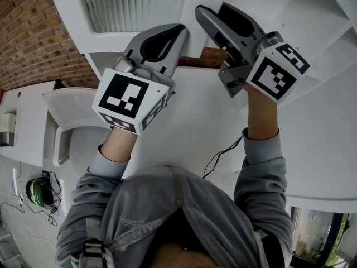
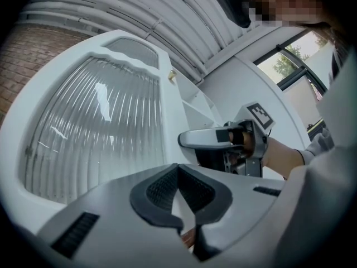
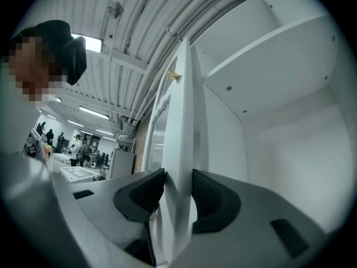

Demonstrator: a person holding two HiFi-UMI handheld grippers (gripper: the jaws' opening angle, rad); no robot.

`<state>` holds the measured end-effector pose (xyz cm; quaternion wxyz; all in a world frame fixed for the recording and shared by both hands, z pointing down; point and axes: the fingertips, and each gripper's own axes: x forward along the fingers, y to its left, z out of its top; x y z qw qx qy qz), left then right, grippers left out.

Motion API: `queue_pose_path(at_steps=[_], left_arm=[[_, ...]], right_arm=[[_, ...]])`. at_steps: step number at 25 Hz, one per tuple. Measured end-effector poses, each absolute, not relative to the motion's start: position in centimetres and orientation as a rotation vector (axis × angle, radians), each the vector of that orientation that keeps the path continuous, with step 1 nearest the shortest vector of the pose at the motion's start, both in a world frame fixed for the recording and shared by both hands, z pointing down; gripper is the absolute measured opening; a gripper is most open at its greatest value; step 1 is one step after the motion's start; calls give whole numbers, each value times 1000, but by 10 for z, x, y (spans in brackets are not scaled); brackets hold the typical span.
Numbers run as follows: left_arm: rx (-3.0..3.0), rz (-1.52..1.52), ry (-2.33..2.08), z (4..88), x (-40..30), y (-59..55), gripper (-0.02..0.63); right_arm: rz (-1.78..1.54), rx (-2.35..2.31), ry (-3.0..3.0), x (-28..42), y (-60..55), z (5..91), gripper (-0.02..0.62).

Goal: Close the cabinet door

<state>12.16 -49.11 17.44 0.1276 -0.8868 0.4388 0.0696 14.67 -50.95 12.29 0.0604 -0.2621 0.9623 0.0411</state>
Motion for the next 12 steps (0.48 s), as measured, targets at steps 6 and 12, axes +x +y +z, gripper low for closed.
queue_pose_path(at_steps=[6, 12], left_arm=[[-2578, 198, 1279, 175, 122, -496, 6], [-2572, 191, 1291, 175, 123, -501, 6]], right_arm=[[108, -846, 2864, 157, -514, 123, 163], [98, -876, 2844, 165, -521, 125, 163]])
